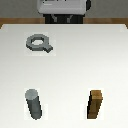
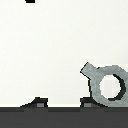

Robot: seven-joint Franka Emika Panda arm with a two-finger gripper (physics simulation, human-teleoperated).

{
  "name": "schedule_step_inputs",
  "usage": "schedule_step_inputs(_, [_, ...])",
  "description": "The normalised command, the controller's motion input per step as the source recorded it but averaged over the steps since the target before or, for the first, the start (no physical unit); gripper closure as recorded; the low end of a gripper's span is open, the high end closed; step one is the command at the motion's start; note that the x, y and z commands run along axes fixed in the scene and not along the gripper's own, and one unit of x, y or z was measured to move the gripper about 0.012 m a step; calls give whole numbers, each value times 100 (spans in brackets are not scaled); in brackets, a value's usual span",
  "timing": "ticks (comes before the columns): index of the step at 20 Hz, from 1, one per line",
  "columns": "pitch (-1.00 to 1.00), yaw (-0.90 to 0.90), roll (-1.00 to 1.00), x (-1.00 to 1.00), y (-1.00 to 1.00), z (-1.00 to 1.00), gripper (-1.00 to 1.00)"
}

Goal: Put the loop with the handle onto the peg.

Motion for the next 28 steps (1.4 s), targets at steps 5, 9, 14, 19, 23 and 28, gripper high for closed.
schedule_step_inputs(5, [0, 0, 0, 0, 0, 0, -100])
schedule_step_inputs(9, [0, 0, 0, 0, -25, 0, -100])
schedule_step_inputs(14, [0, 0, 0, 0, -80, 0, -100])
schedule_step_inputs(19, [0, 9, 0, 0, -60, 0, -100])
schedule_step_inputs(23, [0, 95, 0, 0, 0, 0, -100])
schedule_step_inputs(28, [0, 94, 0, 0, 0, 0, -100])
